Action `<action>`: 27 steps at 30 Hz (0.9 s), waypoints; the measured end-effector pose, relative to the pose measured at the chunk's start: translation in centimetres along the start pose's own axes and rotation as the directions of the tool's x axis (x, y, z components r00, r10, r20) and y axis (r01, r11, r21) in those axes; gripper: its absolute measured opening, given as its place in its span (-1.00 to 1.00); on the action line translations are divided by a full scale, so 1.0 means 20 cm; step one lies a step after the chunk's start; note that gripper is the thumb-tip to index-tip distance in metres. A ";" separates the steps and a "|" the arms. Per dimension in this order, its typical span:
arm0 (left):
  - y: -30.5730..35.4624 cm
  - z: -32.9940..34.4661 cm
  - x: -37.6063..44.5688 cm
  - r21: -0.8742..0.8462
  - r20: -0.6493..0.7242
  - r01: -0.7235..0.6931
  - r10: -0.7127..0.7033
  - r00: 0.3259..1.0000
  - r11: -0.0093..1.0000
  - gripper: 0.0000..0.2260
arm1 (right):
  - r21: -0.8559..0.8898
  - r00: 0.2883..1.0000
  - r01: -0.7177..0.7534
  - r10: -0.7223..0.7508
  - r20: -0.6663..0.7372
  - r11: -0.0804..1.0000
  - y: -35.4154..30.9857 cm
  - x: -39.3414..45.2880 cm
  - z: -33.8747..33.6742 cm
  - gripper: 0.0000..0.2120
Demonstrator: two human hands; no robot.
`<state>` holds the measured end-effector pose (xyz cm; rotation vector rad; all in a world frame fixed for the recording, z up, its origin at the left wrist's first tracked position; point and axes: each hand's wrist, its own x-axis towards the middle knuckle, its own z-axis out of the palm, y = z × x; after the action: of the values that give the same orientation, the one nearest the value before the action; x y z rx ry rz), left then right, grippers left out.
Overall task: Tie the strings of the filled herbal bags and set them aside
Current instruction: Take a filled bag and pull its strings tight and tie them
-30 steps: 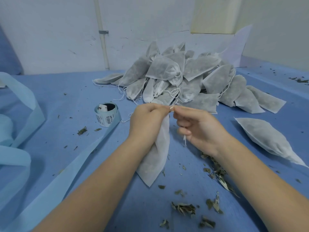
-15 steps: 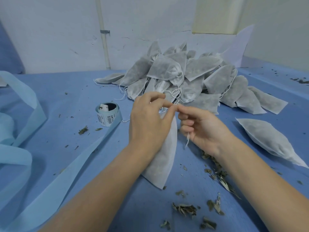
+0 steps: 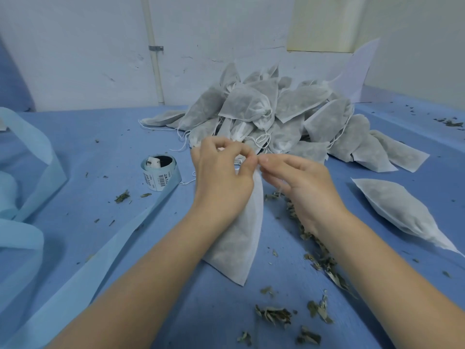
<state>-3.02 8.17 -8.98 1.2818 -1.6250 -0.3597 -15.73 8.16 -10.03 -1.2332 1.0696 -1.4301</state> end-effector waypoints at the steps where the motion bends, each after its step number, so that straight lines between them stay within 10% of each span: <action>1: 0.02 0.00 0.01 -0.072 0.048 0.100 -0.097 0.994 0.992 -0.83 | 0.017 1.000 0.015 -0.015 0.013 1.000 0.00 0.00 0.01 -0.93; 6: 0.07 -0.04 0.03 -0.285 0.191 0.293 -0.246 0.950 0.913 -0.85 | 0.107 0.996 0.043 -0.051 0.071 0.993 0.00 -0.02 0.09 -0.87; 22: 0.05 -0.05 0.06 -0.491 0.048 0.262 -0.274 0.961 0.831 -0.80 | 0.019 0.988 0.118 -0.116 -0.103 0.993 -0.01 -0.01 0.08 -0.86; 27: 0.04 -0.05 0.05 -0.377 0.251 0.387 -0.309 0.917 0.842 -0.87 | 0.360 0.943 0.093 0.035 -0.332 0.928 -0.02 0.01 0.04 -0.77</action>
<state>-2.58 7.97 -7.40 1.2273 -1.3488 -1.0260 -15.07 7.98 -9.46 -0.7519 0.9409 -1.8127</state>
